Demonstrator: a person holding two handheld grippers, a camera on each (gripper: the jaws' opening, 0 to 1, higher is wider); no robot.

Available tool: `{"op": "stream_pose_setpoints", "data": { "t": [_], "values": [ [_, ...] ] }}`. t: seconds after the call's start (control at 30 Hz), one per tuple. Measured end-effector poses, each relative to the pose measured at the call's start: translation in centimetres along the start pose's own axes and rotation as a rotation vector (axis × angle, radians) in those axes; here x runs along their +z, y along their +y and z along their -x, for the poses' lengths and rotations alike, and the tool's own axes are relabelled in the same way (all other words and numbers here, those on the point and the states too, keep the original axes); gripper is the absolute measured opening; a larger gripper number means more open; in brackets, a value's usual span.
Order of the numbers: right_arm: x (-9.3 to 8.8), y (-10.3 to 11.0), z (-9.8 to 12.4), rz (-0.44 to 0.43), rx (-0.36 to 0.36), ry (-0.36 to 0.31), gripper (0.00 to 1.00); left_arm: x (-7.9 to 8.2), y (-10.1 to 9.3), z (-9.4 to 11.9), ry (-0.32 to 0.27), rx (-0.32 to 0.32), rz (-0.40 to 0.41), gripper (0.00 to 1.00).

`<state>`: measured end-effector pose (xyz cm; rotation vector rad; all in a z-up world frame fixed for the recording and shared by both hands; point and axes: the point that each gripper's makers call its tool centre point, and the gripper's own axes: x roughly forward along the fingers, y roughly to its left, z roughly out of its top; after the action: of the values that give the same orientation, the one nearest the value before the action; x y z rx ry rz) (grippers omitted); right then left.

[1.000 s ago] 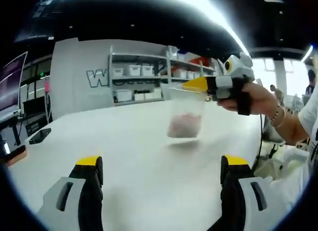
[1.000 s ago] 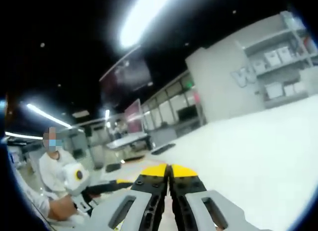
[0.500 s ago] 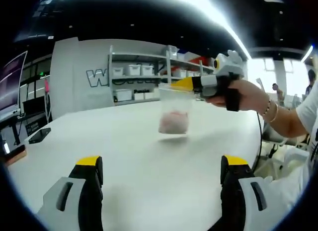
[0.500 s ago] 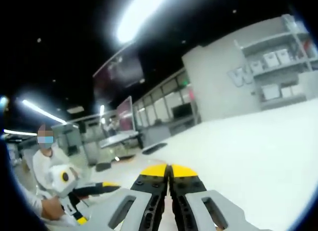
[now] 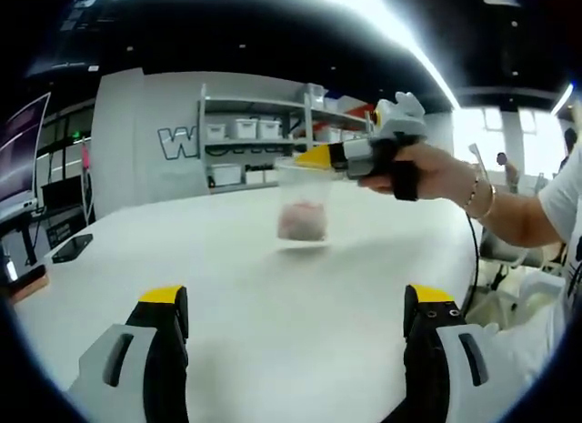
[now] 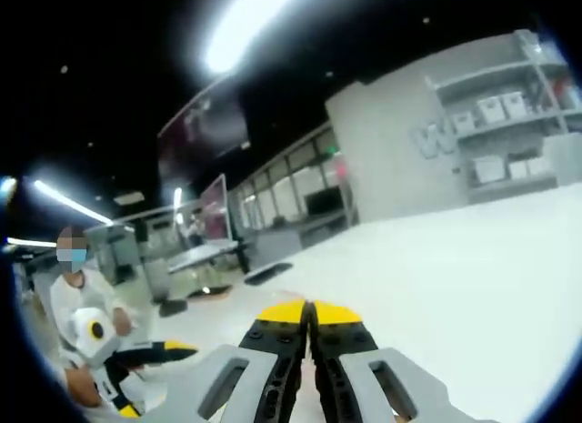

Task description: Open the resealable bag by pulling the two sides of the seal apart until the entire bag opening is separated and visibly accessible.

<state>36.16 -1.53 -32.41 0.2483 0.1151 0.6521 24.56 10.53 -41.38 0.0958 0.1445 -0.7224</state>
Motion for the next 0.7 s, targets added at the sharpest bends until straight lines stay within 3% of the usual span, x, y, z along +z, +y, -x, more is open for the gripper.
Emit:
{"op": "stream_pose_setpoints", "data": {
  "t": [0.7],
  "values": [
    [0.8,-2.2,-2.3,0.029,-0.053,0.029,0.00,0.0,0.0,0.0,0.000,0.002,-0.003,0.98]
  ]
}}
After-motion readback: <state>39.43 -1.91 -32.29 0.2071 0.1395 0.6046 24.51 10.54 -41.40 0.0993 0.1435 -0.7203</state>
